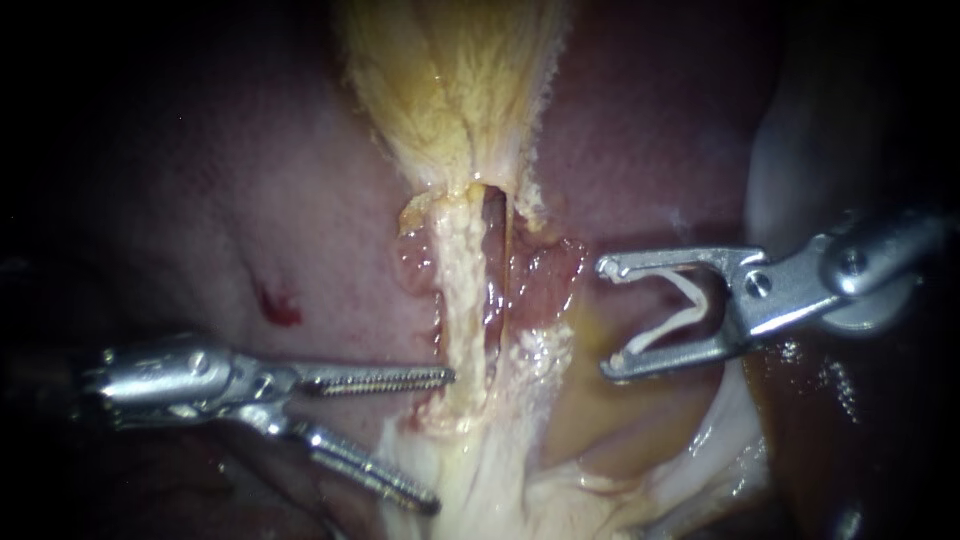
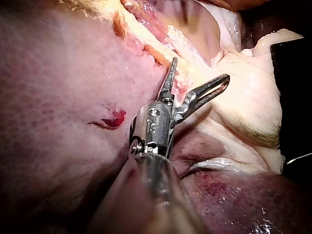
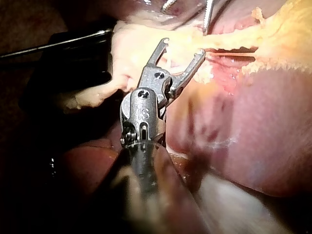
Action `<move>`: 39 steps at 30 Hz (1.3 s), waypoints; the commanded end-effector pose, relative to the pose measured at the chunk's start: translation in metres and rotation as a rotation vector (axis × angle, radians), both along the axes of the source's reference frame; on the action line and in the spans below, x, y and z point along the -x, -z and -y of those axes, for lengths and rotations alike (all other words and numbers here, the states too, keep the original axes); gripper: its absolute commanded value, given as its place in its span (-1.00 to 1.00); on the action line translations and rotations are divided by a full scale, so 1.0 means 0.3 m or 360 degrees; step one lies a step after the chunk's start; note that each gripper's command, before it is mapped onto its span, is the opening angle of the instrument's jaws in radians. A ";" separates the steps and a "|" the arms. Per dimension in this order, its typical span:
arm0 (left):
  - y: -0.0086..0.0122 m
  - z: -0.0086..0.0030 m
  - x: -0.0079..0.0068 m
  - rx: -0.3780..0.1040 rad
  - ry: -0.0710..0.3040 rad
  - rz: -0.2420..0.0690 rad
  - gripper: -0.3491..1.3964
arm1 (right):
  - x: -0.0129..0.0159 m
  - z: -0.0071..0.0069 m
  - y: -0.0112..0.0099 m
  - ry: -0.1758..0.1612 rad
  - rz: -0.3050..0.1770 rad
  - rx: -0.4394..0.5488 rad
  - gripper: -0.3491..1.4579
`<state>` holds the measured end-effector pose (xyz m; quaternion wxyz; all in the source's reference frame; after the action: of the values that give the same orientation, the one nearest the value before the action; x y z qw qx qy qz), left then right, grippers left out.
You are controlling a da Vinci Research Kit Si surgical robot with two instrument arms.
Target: Grabbing gallbladder
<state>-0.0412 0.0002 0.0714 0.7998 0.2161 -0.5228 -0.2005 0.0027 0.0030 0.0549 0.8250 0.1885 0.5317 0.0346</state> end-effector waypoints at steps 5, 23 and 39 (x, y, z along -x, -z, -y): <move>0.0001 0.0000 -0.0001 0.0000 -0.0001 0.0000 0.29 | 0.0000 0.0000 0.0000 -0.0004 0.0003 -0.0008 -0.10; 0.0193 -0.0177 -0.0120 -0.0032 0.0076 -0.0014 0.33 | 0.0000 -0.0001 0.0000 -0.0004 0.0003 -0.0008 -0.10; 0.0271 -0.0497 -0.0259 0.0015 0.0386 -0.0073 0.23 | -0.0005 -0.0002 -0.0001 -0.0005 0.0004 -0.0008 -0.10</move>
<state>-0.0333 0.0154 0.0633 0.7826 0.1392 -0.5263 -0.3019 0.0029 0.0031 0.0549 0.8250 0.1897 0.5311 0.0378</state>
